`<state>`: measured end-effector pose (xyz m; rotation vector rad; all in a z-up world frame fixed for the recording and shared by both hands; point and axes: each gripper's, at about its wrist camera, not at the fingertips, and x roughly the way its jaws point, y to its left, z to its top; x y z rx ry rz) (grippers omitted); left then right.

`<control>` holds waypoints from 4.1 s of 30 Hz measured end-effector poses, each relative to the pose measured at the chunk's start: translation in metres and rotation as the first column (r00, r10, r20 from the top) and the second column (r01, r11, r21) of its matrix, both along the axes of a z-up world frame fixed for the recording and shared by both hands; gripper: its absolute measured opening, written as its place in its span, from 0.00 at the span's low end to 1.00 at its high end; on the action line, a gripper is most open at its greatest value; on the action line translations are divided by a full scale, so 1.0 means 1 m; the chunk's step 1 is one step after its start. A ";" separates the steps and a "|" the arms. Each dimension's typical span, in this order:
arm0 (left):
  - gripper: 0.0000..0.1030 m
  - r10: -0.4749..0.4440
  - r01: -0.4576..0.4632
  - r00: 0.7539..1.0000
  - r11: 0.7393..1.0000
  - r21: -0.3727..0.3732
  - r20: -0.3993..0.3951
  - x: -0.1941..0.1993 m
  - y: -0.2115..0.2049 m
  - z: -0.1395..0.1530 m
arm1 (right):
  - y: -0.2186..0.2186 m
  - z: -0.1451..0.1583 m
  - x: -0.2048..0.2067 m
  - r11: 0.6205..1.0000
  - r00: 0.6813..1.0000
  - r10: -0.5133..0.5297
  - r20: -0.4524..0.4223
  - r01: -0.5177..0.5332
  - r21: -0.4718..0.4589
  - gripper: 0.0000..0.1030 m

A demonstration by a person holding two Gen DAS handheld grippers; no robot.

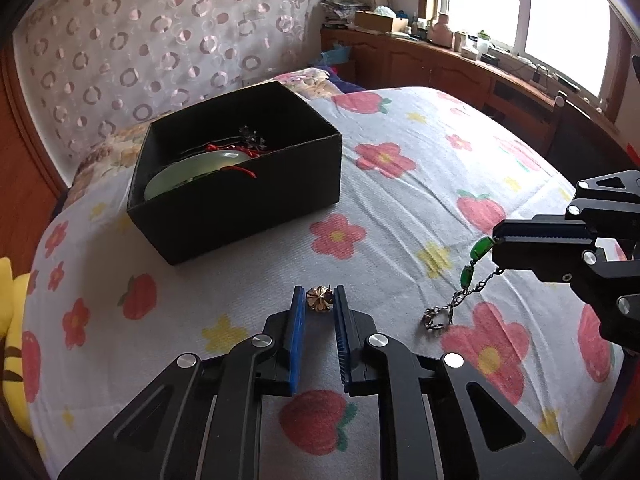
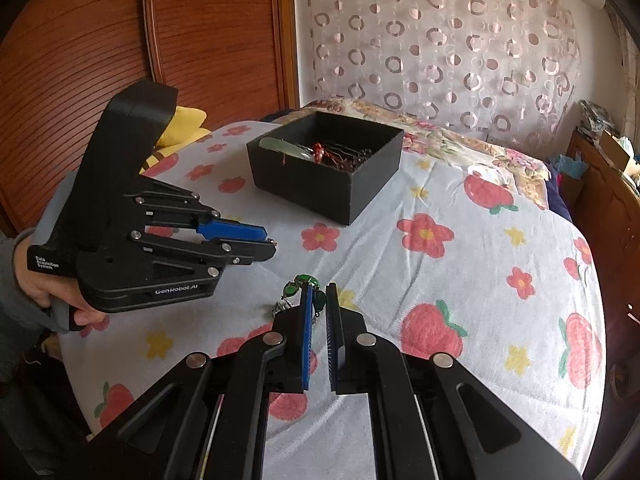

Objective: Organize jewelry

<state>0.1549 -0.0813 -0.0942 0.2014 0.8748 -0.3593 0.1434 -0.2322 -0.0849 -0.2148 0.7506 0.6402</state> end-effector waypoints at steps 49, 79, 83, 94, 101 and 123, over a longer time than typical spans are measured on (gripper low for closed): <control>0.42 0.206 -0.195 0.967 0.977 -0.083 0.151 0.075 0.056 0.081 | 0.057 0.056 0.116 0.998 0.996 -0.056 0.070 0.054 0.024 0.22; 0.93 0.335 -0.301 0.876 0.942 -0.148 0.347 -0.100 0.059 0.094 | -0.018 0.079 -0.056 0.939 0.922 -0.293 0.255 0.227 0.258 0.98; 0.93 0.350 -0.313 0.871 0.936 -0.160 0.345 -0.116 0.061 0.089 | -0.023 0.074 -0.067 0.924 0.903 -0.345 0.255 0.278 0.263 0.98; 0.93 0.385 -0.344 0.857 0.922 -0.177 0.342 -0.135 0.070 0.083 | -0.036 0.059 -0.078 0.903 0.880 -0.402 0.252 0.336 0.268 0.98; 0.93 0.384 -0.340 0.854 0.923 -0.182 0.352 -0.138 0.071 0.085 | -0.036 0.056 -0.078 0.903 0.881 -0.401 0.250 0.335 0.268 0.98; 0.93 0.384 -0.334 0.849 0.922 -0.195 0.362 -0.145 0.065 0.091 | -0.034 0.052 -0.079 0.905 0.884 -0.396 0.249 0.330 0.268 0.98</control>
